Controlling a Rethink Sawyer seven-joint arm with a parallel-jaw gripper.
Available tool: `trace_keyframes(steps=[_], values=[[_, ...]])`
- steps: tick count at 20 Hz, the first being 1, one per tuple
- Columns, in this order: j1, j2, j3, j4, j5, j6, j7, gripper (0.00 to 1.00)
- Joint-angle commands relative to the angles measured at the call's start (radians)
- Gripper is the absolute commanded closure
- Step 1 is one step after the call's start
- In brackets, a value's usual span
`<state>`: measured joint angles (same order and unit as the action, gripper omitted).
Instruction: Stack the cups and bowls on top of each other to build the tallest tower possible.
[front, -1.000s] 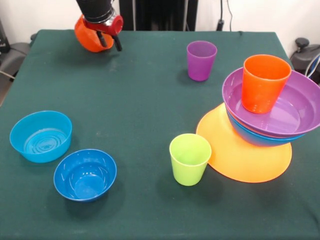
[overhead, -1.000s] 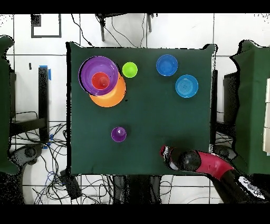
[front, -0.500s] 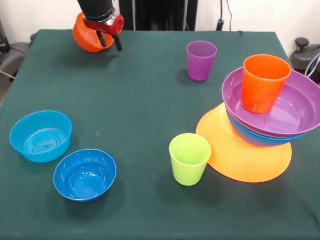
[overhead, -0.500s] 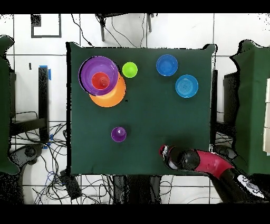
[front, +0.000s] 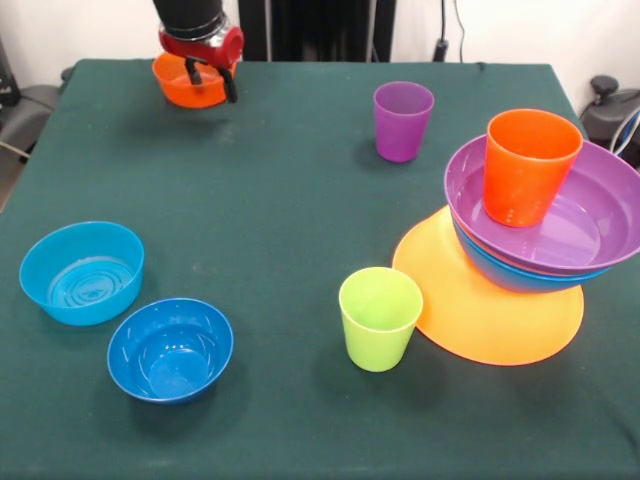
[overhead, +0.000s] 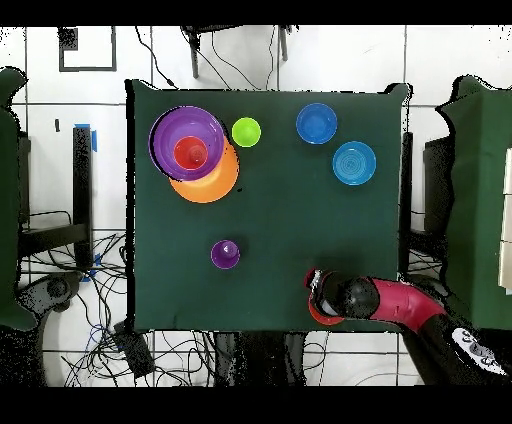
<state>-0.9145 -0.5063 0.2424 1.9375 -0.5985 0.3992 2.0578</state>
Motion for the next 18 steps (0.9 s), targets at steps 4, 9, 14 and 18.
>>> trace_keyframes(steps=[4, 9, 14, 18], values=[[0.042, -0.022, 0.036, -0.112, -0.025, 0.036, -0.044, 0.00], [0.037, -0.020, 0.048, -0.106, -0.044, 0.044, -0.080, 0.00], [0.025, -0.021, 0.063, -0.096, -0.044, 0.041, -0.092, 1.00], [0.034, -0.036, 0.058, -0.093, -0.025, 0.057, -0.074, 1.00]])
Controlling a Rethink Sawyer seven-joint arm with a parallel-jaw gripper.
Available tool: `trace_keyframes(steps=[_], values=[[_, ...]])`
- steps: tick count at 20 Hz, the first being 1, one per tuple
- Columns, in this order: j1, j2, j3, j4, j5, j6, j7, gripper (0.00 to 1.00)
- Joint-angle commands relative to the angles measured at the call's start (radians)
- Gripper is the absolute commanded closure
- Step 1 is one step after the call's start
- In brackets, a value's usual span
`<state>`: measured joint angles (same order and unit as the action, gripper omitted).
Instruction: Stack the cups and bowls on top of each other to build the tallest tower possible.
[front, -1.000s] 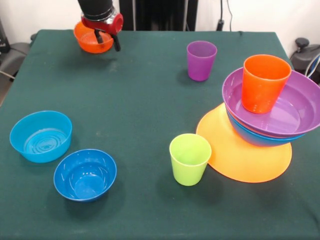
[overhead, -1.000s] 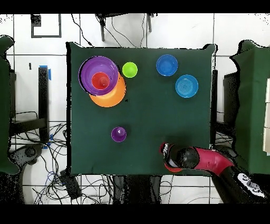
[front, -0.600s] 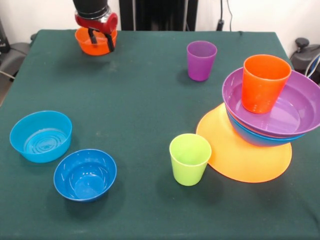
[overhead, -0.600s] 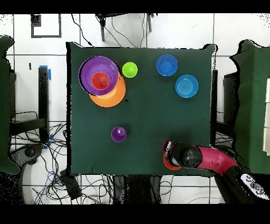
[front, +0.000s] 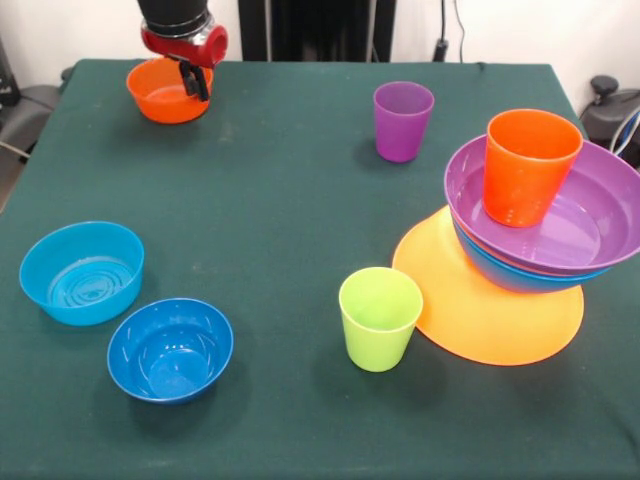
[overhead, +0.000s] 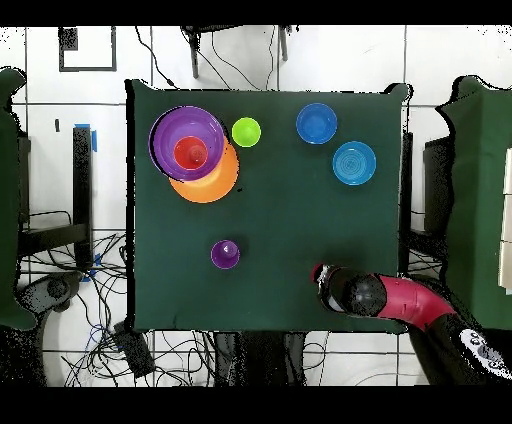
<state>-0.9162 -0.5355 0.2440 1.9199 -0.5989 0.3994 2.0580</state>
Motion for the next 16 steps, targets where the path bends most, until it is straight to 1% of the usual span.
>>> trace_keyframes(steps=[1, 4, 9, 14, 16], values=[[0.036, -0.011, 0.058, -0.074, -0.019, 0.059, -0.071, 1.00], [0.047, -0.045, 0.067, -0.068, -0.002, 0.062, -0.058, 1.00], [0.055, -0.113, 0.093, -0.041, 0.037, 0.106, -0.065, 1.00], [0.037, -0.183, 0.156, -0.015, 0.080, 0.128, -0.093, 1.00], [0.038, -0.208, 0.175, -0.014, 0.102, 0.152, -0.100, 1.00]])
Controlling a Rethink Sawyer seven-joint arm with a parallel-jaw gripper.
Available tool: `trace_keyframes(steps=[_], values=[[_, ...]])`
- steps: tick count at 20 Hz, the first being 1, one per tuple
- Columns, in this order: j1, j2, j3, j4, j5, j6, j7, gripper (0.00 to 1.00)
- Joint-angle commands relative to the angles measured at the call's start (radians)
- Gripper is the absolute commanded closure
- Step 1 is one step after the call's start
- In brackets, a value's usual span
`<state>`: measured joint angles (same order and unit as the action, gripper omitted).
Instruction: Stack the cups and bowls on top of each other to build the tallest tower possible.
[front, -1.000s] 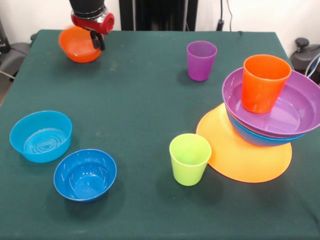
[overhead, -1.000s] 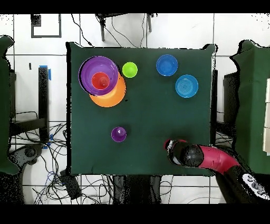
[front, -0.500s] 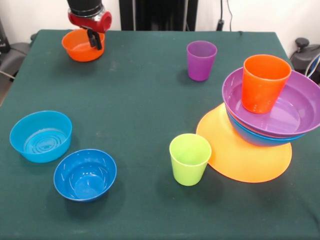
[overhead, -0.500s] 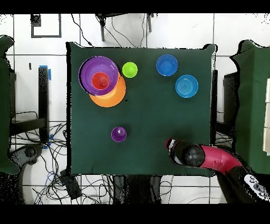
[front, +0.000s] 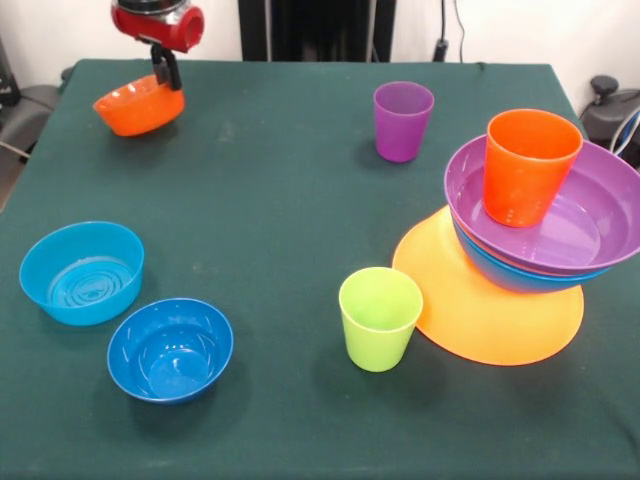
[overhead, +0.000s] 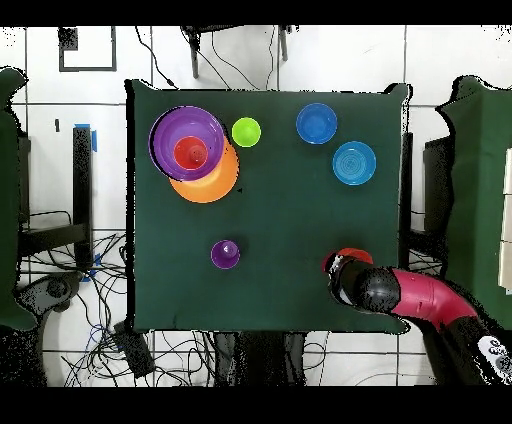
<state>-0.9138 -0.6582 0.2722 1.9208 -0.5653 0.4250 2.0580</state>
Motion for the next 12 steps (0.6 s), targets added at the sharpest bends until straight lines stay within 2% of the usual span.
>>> trace_keyframes(steps=[1, 12], values=[[0.038, -0.090, 0.151, -0.017, 0.075, 0.136, -0.102, 1.00], [0.098, -0.167, 0.227, -0.014, 0.161, 0.149, -0.056, 1.00]])
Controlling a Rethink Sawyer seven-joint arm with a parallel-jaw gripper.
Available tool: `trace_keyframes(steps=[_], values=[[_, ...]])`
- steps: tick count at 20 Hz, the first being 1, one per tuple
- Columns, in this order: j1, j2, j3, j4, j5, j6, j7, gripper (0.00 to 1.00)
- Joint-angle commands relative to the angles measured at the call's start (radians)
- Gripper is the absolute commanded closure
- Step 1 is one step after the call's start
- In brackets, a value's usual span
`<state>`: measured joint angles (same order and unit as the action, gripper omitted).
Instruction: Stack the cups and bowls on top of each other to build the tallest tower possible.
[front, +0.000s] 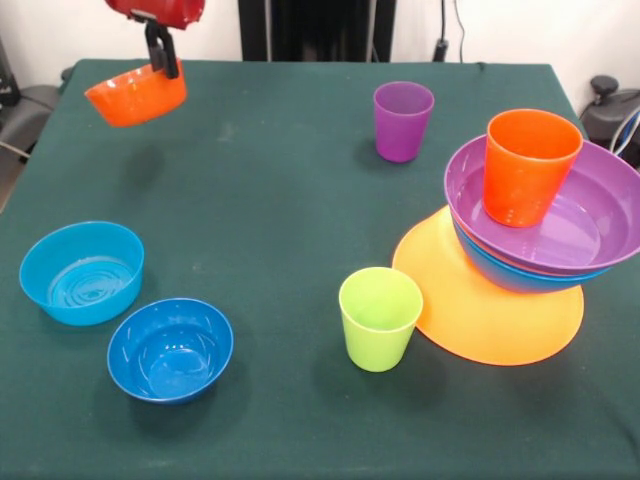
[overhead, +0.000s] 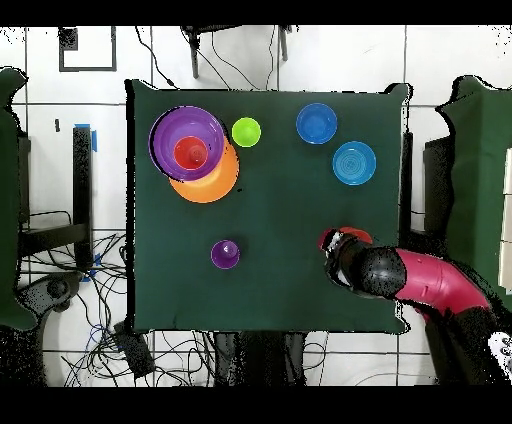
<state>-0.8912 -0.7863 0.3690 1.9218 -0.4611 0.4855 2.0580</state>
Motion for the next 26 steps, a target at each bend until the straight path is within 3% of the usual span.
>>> trace_keyframes(steps=[1, 13, 20, 26], values=[[0.083, -0.044, 0.133, -0.019, 0.066, 0.095, -0.051, 1.00], [0.242, -0.148, 0.125, -0.120, 0.188, 0.240, -0.002, 1.00], [0.345, -0.205, 0.092, -0.232, 0.262, 0.426, 0.063, 1.00], [0.431, -0.177, 0.080, -0.309, 0.314, 0.438, 0.130, 1.00]])
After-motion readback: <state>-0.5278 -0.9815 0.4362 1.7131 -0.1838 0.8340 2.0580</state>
